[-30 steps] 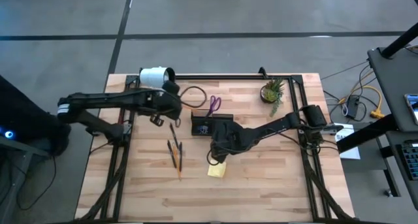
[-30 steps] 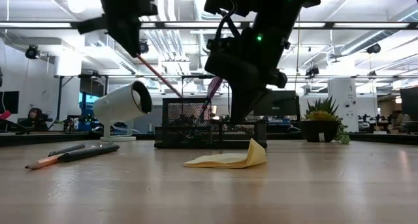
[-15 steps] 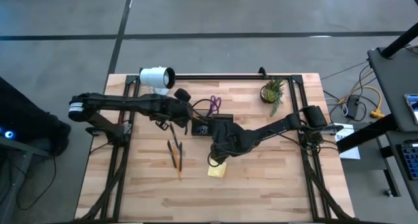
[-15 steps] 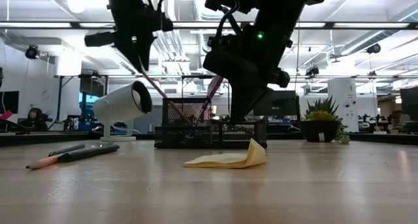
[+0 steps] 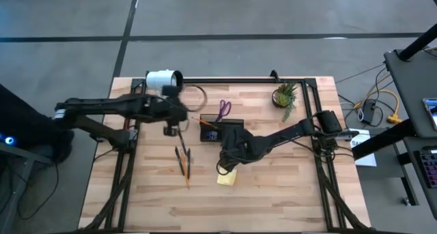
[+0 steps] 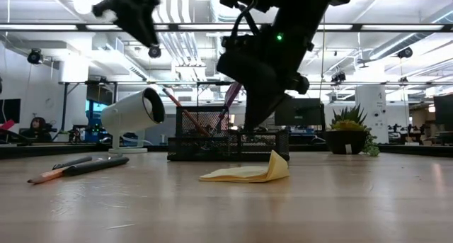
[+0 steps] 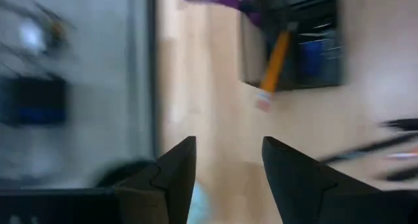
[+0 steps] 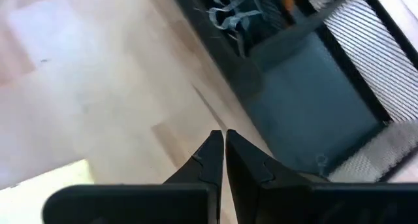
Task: Pick and place office supplies into organizer
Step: Put the bottom left black pen into the black desk organizer
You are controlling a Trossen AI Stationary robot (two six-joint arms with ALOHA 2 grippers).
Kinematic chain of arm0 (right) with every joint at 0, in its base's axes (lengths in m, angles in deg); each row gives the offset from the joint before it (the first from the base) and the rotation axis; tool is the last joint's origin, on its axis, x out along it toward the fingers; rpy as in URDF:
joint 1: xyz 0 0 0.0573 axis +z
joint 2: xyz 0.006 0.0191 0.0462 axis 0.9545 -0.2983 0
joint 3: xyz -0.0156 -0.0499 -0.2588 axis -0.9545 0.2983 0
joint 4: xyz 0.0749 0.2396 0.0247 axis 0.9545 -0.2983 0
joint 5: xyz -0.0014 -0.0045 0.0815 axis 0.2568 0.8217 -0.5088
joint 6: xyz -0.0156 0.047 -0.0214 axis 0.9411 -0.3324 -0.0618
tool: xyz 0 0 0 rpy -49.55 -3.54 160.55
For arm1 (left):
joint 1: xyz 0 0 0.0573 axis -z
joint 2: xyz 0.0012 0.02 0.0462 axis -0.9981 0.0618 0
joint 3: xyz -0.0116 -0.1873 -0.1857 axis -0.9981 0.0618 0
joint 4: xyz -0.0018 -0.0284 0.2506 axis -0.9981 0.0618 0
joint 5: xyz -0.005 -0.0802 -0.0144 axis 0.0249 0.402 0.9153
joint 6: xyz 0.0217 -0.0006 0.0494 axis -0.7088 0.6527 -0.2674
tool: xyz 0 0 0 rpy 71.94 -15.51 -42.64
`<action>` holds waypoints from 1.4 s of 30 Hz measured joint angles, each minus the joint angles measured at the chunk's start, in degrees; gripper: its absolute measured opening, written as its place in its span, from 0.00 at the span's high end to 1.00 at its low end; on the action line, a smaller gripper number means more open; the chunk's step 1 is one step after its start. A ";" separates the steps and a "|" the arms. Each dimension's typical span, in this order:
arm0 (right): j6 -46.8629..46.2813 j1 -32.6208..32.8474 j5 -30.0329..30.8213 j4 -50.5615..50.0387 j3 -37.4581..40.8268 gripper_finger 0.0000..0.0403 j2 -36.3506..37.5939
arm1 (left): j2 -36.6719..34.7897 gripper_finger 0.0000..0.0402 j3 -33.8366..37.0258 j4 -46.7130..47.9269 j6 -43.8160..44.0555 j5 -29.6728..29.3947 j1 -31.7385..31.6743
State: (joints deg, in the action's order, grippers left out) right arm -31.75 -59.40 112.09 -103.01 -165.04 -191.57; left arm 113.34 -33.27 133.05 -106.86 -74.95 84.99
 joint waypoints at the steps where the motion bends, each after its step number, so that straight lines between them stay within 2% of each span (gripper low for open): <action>1: 1.70 0.03 -1.13 1.16 0.00 0.98 0.00 | -1.79 0.60 0.86 1.27 4.06 2.34 0.17; 4: 8.64 0.05 -4.41 6.74 -0.07 0.98 0.00 | -7.62 0.60 4.14 2.26 14.95 8.04 1.22; 8: 14.45 -0.46 -5.29 13.24 -0.48 0.98 -0.39 | -15.25 0.60 9.49 1.83 28.40 8.96 3.76; 12: 11.10 -2.11 -5.44 17.78 -1.31 0.98 -0.60 | -20.87 0.60 14.64 0.64 38.48 8.96 6.36; 16: 7.56 -3.29 -9.46 21.13 -2.16 0.98 -1.22 | -24.76 0.60 19.22 0.13 45.95 10.08 10.41; 21: -1.30 -3.29 -14.47 29.24 -2.16 0.98 -2.60 | -27.60 0.60 24.10 -5.95 48.30 12.90 16.44; 27: -10.63 -3.25 -14.79 35.21 -2.12 0.98 -4.58 | -28.59 0.60 27.20 -12.26 49.67 12.90 20.09; 30: -11.82 -3.07 -14.72 36.44 -2.09 0.98 -5.05 | -29.25 0.60 27.93 -14.69 49.68 12.90 20.61; 37: -14.48 -2.60 -14.49 38.60 -2.08 0.98 -5.18 | -32.34 0.60 30.48 -26.73 49.85 13.04 22.33; 42: -15.71 -2.22 -12.72 41.37 -2.08 0.98 -5.20 | -33.66 0.60 30.68 -28.62 51.39 13.05 23.24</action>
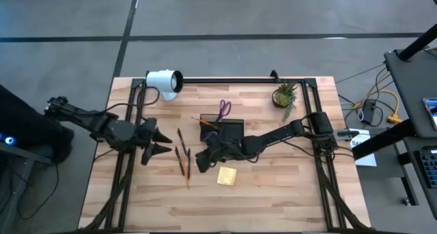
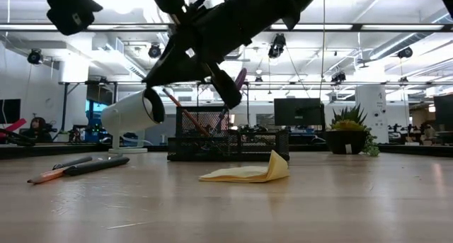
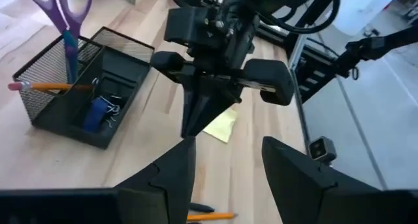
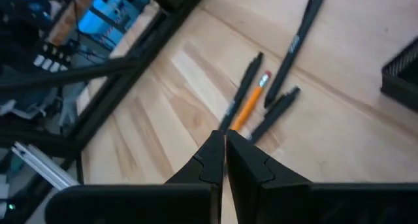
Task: Pick and place office supplies into organizer
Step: Put the bottom left black pen into the black desk organizer
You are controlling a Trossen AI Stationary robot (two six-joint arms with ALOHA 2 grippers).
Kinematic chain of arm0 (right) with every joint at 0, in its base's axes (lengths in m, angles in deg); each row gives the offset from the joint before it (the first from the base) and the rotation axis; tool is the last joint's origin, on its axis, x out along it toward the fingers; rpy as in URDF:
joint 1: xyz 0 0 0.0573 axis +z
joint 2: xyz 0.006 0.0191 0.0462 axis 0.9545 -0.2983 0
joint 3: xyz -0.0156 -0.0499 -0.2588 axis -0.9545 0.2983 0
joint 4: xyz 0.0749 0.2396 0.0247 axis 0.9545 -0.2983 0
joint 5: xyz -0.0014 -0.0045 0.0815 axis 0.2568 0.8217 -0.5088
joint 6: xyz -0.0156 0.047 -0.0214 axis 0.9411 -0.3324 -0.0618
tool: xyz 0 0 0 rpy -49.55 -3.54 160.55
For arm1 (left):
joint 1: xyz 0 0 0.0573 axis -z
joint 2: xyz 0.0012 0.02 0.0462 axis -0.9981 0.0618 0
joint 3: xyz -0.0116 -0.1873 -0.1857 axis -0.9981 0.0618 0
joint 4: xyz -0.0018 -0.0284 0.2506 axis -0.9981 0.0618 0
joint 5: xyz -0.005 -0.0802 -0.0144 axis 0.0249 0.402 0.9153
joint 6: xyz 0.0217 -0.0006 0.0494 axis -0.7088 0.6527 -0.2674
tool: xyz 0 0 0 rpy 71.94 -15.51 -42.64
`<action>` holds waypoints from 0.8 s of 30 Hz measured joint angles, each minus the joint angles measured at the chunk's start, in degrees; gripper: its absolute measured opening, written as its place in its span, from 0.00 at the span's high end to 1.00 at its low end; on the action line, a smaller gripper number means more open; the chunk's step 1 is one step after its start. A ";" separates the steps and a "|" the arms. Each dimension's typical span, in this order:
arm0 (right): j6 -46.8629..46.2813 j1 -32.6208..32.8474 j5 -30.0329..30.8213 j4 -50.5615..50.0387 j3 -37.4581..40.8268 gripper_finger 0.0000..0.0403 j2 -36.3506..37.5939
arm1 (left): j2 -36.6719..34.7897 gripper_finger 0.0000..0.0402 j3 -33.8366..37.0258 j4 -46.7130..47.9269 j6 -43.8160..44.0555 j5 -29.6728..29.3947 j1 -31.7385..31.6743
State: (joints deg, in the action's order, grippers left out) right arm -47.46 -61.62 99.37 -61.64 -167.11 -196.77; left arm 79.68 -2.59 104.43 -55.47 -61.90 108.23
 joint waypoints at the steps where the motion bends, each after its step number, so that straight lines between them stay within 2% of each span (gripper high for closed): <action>1: -0.02 0.00 0.10 0.80 0.00 0.98 0.00 | -0.23 0.60 0.00 -0.51 0.27 0.00 0.25; 11: -1.31 1.51 -1.37 8.30 0.00 0.98 0.00 | -1.60 0.60 0.00 -5.94 2.60 0.44 4.40; 24: -4.36 3.05 -5.40 8.35 0.00 0.98 -0.09 | 2.30 0.60 1.06 -6.05 2.83 0.38 12.19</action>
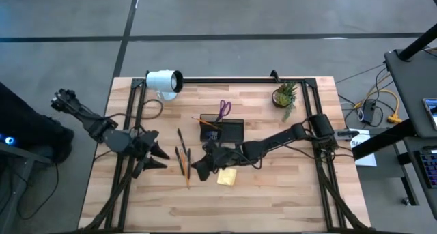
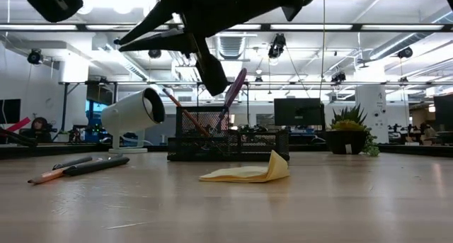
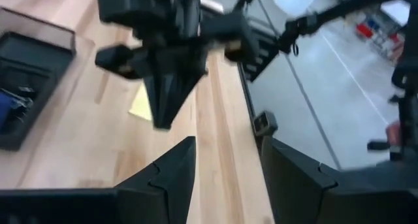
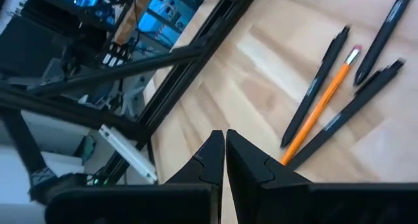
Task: Pick and place office supplies into organizer
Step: Put the bottom left black pen into the black desk organizer
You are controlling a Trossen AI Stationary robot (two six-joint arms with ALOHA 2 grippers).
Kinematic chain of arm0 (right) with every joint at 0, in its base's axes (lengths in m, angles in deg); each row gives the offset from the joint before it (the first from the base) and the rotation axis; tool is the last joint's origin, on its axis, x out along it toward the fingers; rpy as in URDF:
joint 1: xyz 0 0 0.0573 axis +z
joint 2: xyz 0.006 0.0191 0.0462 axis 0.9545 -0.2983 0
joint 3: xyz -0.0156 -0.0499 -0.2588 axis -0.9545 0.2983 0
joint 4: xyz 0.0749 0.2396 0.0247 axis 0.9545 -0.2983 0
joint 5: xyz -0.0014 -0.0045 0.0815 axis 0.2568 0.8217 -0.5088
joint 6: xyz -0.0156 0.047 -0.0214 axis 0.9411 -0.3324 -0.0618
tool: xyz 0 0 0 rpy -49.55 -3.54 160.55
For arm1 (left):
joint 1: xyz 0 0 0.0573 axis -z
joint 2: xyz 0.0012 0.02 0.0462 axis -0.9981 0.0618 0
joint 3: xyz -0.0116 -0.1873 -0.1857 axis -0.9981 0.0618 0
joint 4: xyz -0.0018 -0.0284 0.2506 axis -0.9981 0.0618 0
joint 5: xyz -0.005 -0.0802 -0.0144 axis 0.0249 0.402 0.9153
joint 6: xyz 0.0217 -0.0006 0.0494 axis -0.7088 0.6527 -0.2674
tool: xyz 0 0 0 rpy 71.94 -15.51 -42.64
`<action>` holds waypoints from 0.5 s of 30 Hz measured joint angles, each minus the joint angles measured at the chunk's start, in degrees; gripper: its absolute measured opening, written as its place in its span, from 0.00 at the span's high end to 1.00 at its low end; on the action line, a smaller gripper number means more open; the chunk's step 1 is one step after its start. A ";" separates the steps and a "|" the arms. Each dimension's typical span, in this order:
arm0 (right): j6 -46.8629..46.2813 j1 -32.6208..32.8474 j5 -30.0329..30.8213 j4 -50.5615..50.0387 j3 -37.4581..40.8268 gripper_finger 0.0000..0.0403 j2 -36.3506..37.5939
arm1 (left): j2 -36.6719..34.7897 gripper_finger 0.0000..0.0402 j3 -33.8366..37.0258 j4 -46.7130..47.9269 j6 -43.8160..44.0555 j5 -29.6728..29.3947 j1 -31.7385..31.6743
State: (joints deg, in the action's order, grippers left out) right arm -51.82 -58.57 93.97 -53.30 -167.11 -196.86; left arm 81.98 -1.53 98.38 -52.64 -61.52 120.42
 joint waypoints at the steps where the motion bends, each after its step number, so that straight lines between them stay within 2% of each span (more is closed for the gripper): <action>1: -0.21 0.19 -0.62 -0.32 0.00 0.98 0.00 | 0.17 0.60 0.65 -0.04 0.03 0.00 0.75; 8: -2.09 1.08 -1.16 -4.25 -0.03 0.98 -0.72 | 0.43 0.60 9.06 -1.89 6.95 -0.19 4.09; 15: -5.08 2.64 -4.56 -4.82 -7.11 0.98 -9.63 | 0.70 0.60 17.57 -15.38 13.73 -0.21 7.33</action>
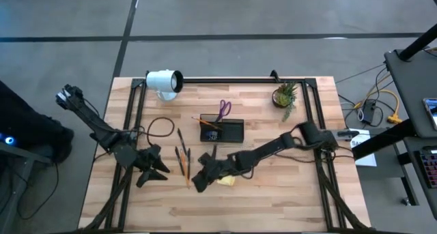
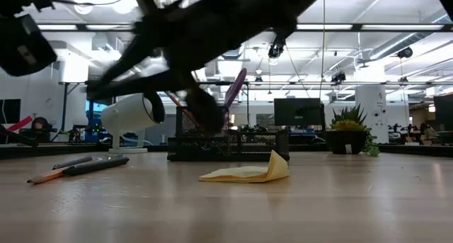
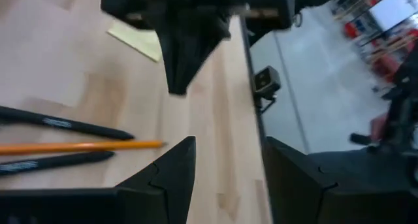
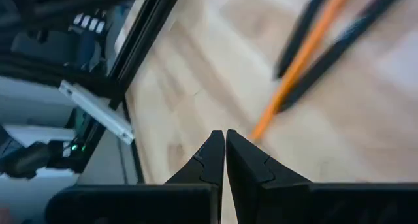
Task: Pick and place office supplies into organizer
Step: Put the bottom left black pen into the black desk organizer
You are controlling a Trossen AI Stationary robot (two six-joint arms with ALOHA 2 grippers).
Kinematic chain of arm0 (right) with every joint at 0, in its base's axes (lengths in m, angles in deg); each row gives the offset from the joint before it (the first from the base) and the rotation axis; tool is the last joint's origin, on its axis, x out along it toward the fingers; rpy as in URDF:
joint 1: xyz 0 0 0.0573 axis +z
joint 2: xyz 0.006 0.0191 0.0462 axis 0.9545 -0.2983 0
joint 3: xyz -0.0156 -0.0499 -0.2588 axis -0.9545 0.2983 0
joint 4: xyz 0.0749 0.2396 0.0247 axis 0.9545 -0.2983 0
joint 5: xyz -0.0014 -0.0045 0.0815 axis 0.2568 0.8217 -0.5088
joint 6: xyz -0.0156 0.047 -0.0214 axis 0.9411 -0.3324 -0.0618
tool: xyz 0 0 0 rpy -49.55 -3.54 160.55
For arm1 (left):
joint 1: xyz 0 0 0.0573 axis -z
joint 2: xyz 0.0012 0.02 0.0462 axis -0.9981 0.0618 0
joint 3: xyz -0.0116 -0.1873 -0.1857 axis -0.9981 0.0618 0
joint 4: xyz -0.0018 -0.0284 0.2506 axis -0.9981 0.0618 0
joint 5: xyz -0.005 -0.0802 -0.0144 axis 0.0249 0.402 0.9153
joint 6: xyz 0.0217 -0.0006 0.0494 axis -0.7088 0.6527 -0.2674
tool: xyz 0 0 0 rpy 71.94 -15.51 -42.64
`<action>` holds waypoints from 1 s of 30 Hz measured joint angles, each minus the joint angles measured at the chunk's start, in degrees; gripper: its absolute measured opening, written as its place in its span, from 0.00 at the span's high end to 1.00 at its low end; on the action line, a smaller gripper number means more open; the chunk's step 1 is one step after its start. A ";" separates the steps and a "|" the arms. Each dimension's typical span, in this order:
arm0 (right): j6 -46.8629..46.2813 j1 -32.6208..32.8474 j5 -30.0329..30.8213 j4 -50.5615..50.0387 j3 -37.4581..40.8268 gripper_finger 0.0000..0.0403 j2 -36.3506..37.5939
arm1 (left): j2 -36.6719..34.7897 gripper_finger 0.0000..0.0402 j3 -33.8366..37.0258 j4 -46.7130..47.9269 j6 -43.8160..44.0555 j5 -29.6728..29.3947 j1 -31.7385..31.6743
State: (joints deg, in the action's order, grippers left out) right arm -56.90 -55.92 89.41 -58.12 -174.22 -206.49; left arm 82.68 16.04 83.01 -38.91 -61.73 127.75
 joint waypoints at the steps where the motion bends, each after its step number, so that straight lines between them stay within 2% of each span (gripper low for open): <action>1: 0.07 0.21 0.01 0.01 -1.75 0.98 -1.30 | 0.06 0.60 0.63 -1.39 0.88 0.01 0.57; 4: 2.40 0.30 0.70 -2.27 -7.30 0.98 -4.57 | 0.19 0.60 2.00 -3.58 2.72 0.03 2.46; 10: 12.70 -1.76 3.50 -21.54 -16.57 0.98 -5.45 | -0.30 0.60 2.32 -4.68 3.75 -0.52 4.37; 13: 14.66 -2.87 7.61 -33.38 -21.39 0.98 -5.45 | -1.39 0.60 2.27 -4.53 1.71 -2.20 4.37; 16: 14.64 -3.70 11.12 -39.91 -24.78 0.98 -5.45 | -3.19 0.60 2.63 -4.12 -0.15 -4.30 4.36; 22: 11.36 -5.08 9.92 -40.78 -25.75 0.89 -5.97 | -7.51 0.60 2.84 -1.88 -2.49 -9.62 4.34; 30: 4.02 -5.52 8.83 -40.33 -25.53 0.67 -8.31 | -11.56 0.60 2.86 3.97 -3.30 -11.75 4.31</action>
State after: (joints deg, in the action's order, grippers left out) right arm -52.88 -61.45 98.24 -98.44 -199.75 -214.80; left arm 71.13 18.90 86.98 -42.21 -73.48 132.06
